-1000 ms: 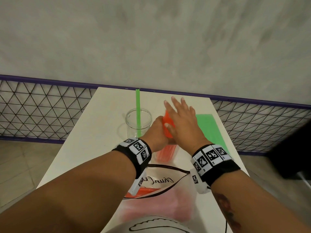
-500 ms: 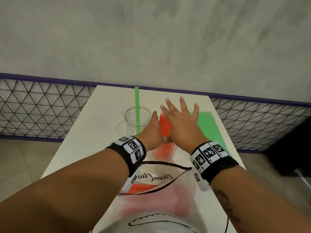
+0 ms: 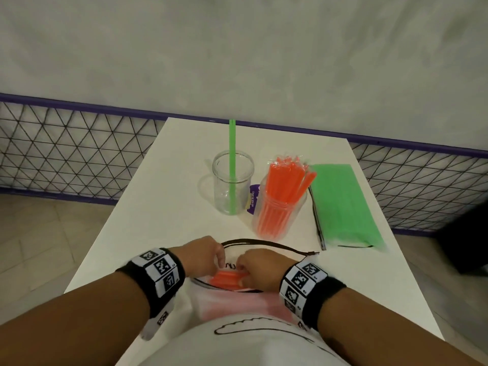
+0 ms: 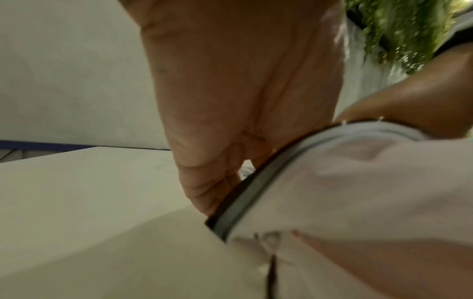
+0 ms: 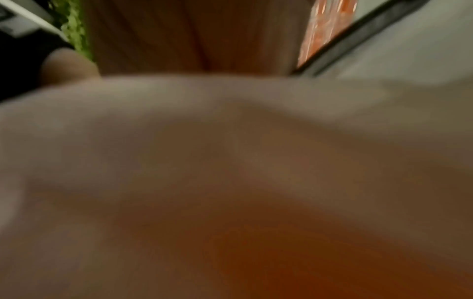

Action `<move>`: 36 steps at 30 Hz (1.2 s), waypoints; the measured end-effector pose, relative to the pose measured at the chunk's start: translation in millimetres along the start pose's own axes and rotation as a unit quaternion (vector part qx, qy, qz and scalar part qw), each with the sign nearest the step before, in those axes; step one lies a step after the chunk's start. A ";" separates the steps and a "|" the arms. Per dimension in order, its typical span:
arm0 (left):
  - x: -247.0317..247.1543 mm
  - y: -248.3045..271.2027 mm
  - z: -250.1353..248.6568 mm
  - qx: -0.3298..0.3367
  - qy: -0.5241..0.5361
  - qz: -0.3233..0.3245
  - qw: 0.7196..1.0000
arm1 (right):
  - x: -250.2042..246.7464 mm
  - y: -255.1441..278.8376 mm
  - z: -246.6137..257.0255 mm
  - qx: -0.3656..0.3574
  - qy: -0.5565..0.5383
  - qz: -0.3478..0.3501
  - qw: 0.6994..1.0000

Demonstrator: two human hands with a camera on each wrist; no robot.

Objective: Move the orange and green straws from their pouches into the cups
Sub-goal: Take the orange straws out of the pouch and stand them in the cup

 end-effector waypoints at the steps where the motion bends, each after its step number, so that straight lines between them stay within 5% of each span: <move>1: 1.7 -0.5 0.6 0.003 -0.016 0.007 1.000 | 5.8 -1.0 1.1 0.004 0.008 0.021 1.000; 8: 6.5 -6.1 1.3 0.023 -0.071 0.037 0.997 | 11.4 1.1 15.7 -0.070 0.053 -0.055 0.995; 21: 1.2 -6.9 1.0 0.015 -0.051 0.088 0.995 | 27.4 2.5 1.3 0.028 0.055 -0.001 0.998; 27: 0.8 -4.4 4.8 0.002 -0.044 0.093 0.995 | -3.6 11.6 -3.4 0.021 -0.123 -0.020 0.992; 32: -25.6 1.2 -7.5 -0.011 -0.032 0.060 0.998 | -59.9 42.6 3.8 0.004 -0.374 -0.094 0.923; 36: -65.9 1.4 -28.9 0.008 0.116 -0.077 0.990 | -137.3 88.0 12.7 -0.057 -0.502 -0.304 0.808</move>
Point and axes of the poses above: each hand's wrist, its own y-axis away from the middle knuckle, its own x-axis out of the palm, z = x × y, the point moved 5 cm from there along -y, towards the middle knuckle, and after that the axes turned 8 degrees about -y, right-handed, at the moved point
